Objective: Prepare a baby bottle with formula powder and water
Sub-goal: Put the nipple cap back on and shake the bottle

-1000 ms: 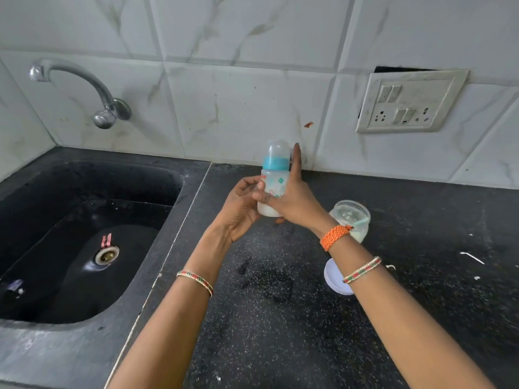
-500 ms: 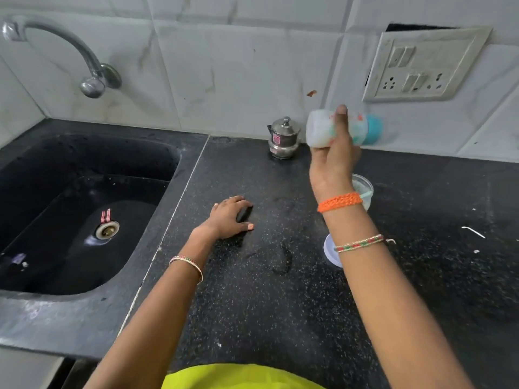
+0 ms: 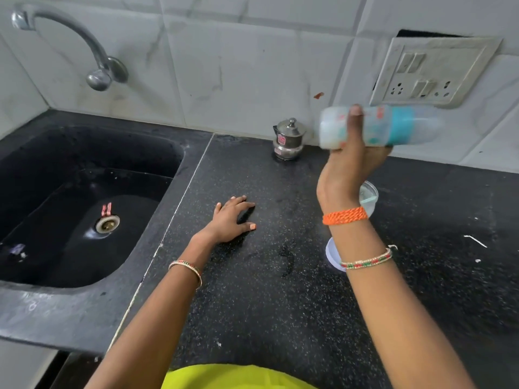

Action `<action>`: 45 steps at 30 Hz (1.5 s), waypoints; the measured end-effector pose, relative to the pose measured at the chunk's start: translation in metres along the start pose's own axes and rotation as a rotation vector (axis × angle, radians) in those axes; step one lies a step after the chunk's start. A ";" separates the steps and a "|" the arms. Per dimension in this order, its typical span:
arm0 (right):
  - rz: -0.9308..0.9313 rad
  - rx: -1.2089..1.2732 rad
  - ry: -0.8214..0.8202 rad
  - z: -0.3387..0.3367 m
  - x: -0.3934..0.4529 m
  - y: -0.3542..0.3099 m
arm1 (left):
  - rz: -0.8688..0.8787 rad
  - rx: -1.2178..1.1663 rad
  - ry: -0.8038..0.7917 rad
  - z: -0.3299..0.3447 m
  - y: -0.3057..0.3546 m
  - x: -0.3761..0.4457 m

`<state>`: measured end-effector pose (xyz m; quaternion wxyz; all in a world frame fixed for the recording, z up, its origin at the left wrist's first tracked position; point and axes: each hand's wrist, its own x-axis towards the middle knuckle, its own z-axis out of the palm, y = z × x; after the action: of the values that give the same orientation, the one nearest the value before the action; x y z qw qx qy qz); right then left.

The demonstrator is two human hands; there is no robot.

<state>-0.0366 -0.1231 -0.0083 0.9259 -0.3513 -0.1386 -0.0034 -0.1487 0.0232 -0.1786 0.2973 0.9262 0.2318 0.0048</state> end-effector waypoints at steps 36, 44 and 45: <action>0.452 -0.105 -0.487 0.010 -0.006 -0.031 | -0.003 -0.024 -0.006 0.004 -0.004 -0.001; 0.110 0.004 -0.205 0.012 0.016 -0.045 | -0.008 -0.037 -0.011 0.006 -0.007 0.003; 0.147 -0.133 -0.331 0.012 0.008 -0.039 | -0.006 -0.036 -0.012 0.005 -0.006 0.003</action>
<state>-0.0361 -0.1442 0.0274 0.8630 -0.4165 -0.2626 0.1131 -0.1481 0.0261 -0.1864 0.3155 0.9200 0.2327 0.0024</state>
